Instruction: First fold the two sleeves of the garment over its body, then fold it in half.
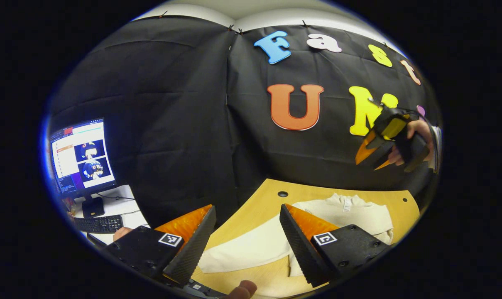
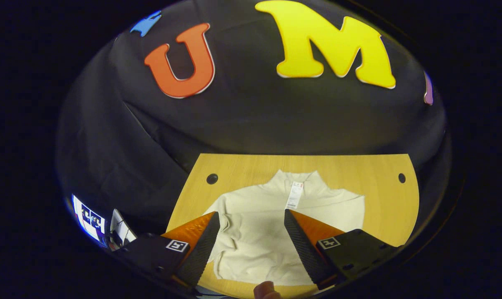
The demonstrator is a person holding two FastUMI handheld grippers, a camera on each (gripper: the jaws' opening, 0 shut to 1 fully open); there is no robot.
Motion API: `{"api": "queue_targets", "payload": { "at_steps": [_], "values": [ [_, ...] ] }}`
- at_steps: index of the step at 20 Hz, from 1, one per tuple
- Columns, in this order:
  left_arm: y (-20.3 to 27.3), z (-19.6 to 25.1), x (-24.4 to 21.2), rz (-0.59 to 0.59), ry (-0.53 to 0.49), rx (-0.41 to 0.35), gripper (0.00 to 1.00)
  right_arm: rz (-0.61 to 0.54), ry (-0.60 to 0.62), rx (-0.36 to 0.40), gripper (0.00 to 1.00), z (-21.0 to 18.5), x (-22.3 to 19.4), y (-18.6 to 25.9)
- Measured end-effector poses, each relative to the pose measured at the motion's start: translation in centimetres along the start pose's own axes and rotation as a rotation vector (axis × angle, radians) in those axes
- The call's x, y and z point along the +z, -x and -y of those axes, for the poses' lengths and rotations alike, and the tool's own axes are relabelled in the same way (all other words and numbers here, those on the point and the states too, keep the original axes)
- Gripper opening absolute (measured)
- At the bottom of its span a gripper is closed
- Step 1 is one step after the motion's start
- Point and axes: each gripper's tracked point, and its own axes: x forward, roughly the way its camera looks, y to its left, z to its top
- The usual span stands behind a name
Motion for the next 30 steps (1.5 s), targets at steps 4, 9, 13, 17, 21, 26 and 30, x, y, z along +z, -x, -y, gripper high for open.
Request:
{"api": "queue_targets", "payload": {
  "at_steps": [4, 9, 13, 17, 21, 26, 30],
  "values": [
    [-1.5, -2.2, -2.6, -0.071, 0.048, 0.074, 0.98, 0.165, 0.015, -0.02, 0.92, 5.5, 2.8, 7.6],
    [-3.2, -4.6, -7.4, -0.202, 0.101, 0.18, 0.99, 0.346, 0.005, -0.044, 0.96, 11.2, 4.1, 15.7],
    [-4.2, -5.2, -10.4, -0.269, 0.103, 0.228, 0.99, 0.563, -0.014, 0.0, 0.96, 13.0, 5.7, 22.6],
    [-5.3, -4.9, -14.1, -0.371, 0.12, 0.228, 0.99, 0.673, 0.008, -0.031, 0.96, 15.7, 4.0, 27.1],
    [-6.2, -5.9, -17.5, -0.481, 0.072, 0.269, 0.99, 0.8, 0.04, -0.117, 0.96, 17.2, 2.6, 32.0],
    [-7.1, -6.5, -20.7, -0.588, 0.099, 0.302, 0.99, 0.868, 0.075, -0.126, 0.93, 13.7, 0.9, 34.9],
    [-7.8, -6.1, -23.7, -0.709, 0.208, 0.316, 0.98, 0.868, 0.126, -0.113, 0.96, 10.9, 0.5, 34.0]
  ]
}}
